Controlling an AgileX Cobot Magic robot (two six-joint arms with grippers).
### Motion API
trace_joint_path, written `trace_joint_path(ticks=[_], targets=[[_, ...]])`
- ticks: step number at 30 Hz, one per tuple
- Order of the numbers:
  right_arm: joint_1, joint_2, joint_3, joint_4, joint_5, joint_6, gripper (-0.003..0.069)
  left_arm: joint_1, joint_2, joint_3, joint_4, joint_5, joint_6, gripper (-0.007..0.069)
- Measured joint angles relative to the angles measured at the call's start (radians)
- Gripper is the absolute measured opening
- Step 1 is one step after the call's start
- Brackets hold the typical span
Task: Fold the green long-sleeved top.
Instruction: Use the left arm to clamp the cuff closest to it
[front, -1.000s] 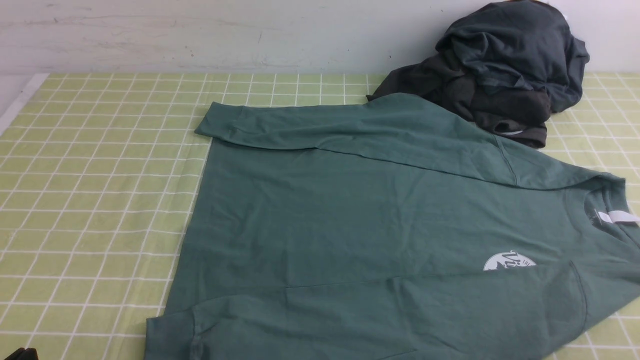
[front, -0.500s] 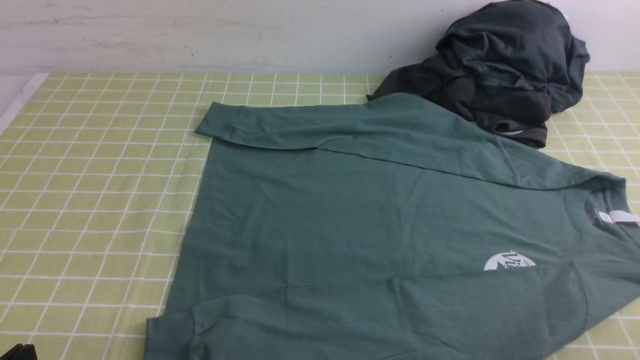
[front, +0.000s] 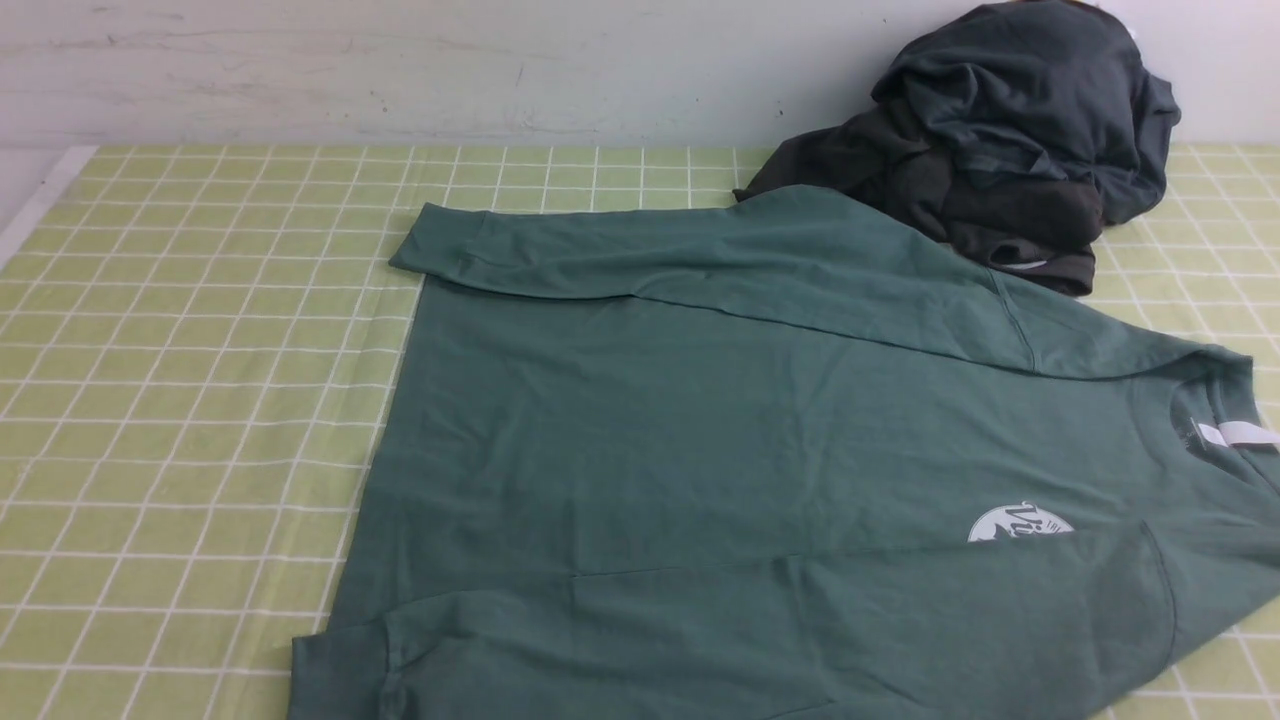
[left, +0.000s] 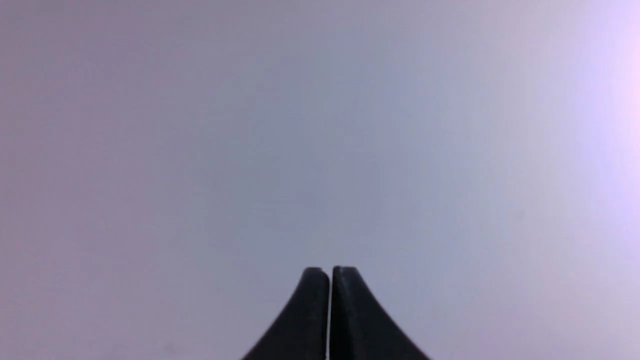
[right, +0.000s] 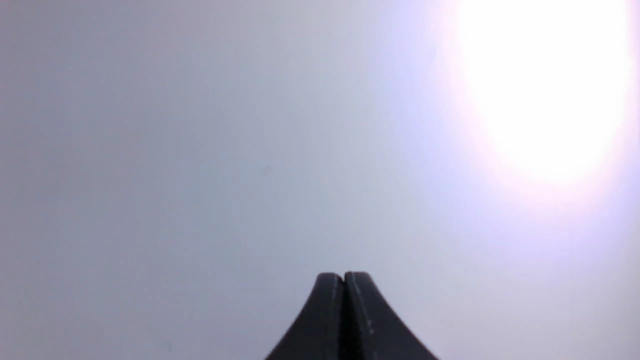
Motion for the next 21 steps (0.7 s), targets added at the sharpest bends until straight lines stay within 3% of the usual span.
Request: trace_joint_path(ticks=[2,5,10,13,18,21], targets=[[0.0,0.0,0.0,0.0,-0.114,0.014,-0.0013,0.0,0.0,-0.004,-0.009,-0.07,-0.068,-0.0003],[0.0,0.0,-0.004,-0.006,-0.209,0.018,-0.0013,0.0,0.0,-0.061,-0.011,-0.035,-0.134,-0.0003],[0.0,0.088,-0.216,-0.02,-0.114,-0.008,-0.0013,0.0,0.16,-0.396,0.002,0.323,-0.147,-0.0003],[0.0,0.219,-0.389,-0.025,0.077,-0.021,-0.0013,0.0,0.354,-0.582,0.019,0.529,-0.135,-0.0003],[0.0,0.419,-0.503,-0.033,0.422,-0.058,-0.0013,-0.001,0.606,-0.638,0.017,0.697,-0.131,-0.0003],[0.0,0.551,-0.508,-0.018,0.731,-0.065,-0.0013,-0.032,0.768,-0.638,-0.018,0.95,-0.144,-0.0003]])
